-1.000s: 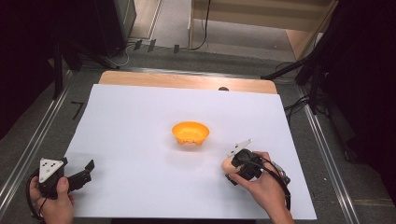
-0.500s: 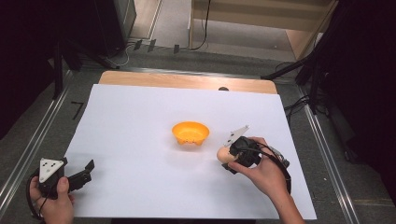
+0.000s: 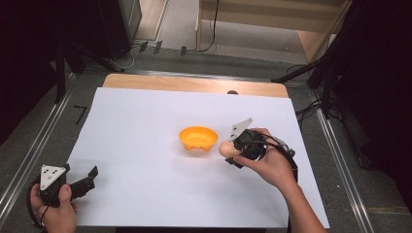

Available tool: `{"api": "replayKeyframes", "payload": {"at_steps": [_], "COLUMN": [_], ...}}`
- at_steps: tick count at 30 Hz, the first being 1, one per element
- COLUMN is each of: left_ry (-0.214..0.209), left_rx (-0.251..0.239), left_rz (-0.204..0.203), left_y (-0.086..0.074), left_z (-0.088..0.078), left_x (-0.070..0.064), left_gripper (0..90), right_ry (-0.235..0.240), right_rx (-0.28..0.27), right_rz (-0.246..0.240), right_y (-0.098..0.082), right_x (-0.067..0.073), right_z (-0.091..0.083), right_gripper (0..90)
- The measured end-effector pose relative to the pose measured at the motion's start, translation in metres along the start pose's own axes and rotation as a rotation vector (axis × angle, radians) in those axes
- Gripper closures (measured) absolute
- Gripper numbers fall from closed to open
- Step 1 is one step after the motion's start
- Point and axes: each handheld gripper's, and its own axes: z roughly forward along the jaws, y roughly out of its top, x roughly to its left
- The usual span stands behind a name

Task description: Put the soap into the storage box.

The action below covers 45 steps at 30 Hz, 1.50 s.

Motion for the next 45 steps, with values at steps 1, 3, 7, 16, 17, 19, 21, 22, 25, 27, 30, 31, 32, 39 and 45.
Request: {"api": "replayKeyframes", "payload": {"at_steps": [1, 3, 7, 16, 17, 19, 21, 22, 25, 27, 30, 31, 32, 39, 45], "left_ry": [0.0, -0.001, 0.0, -0.001, -0.001, -0.002, -0.003, -0.003, -0.003, -0.003, -0.004, -0.004, -0.004, -0.003, -0.003], "left_rx": [0.0, 0.001, 0.001, -0.005, -0.005, -0.003, -0.003, -0.001, -0.003, -0.002, 0.0, 0.0, 0.001, -0.002, -0.004], "left_rz": [0.0, 0.001, 0.001, 0.002, 0.001, 0.002, 0.001, 0.002, 0.002, 0.002, 0.004, 0.005, 0.004, 0.005, 0.004], "left_y": [0.0, 0.0, 0.0, 0.0, 0.0, 0.0, 0.0, 0.0, 0.0, 0.0, 0.0, 0.0, 0.0, 0.0, 0.0], "left_z": [0.0, 0.0, 0.0, 0.0, 0.0, 0.0, 0.0, 0.0, 0.0, 0.0, 0.0, 0.0, 0.0, 0.0, 0.0], "left_x": [0.0, 0.0, 0.0, -0.001, -0.001, 0.0, 0.0, 0.0, 0.0, 0.0, 0.0, 0.0, 0.0, -0.001, -0.001], "left_gripper": [9.6, 9.6, 9.6, 9.6, 9.6, 9.6, 9.6, 9.6, 9.6, 9.6, 9.6, 9.6, 9.6, 9.6, 9.6], "right_ry": [0.0, 0.012, 0.028, 0.059, 0.062, 0.071, 0.068, 0.066, 0.063, 0.071, 0.086, 0.087, 0.09, 0.108, 0.098], "right_rx": [0.0, 0.003, -0.004, -0.01, -0.018, -0.026, -0.027, -0.03, -0.035, -0.042, -0.042, -0.043, -0.042, -0.049, -0.026], "right_rz": [0.0, -0.027, -0.061, -0.129, -0.133, -0.144, -0.16, -0.17, -0.192, -0.199, -0.203, -0.208, -0.207, -0.201, -0.22], "right_y": [0.0, 0.006, 0.013, 0.04, 0.042, 0.046, 0.049, 0.051, 0.057, 0.06, 0.065, 0.067, 0.068, 0.078, 0.087], "right_x": [0.0, -0.004, -0.007, -0.012, -0.013, -0.015, -0.015, -0.016, -0.016, -0.017, -0.018, -0.019, -0.02, -0.024, -0.022], "right_z": [0.0, 0.001, 0.001, 0.007, 0.008, 0.011, 0.012, 0.013, 0.014, 0.015, 0.016, 0.017, 0.019, 0.024, 0.028], "right_gripper": [33.2, 33.2, 33.2, 33.2, 33.2, 33.2, 33.1, 33.2, 33.1, 33.1, 33.2, 33.2, 33.1, 33.1, 33.1]}}
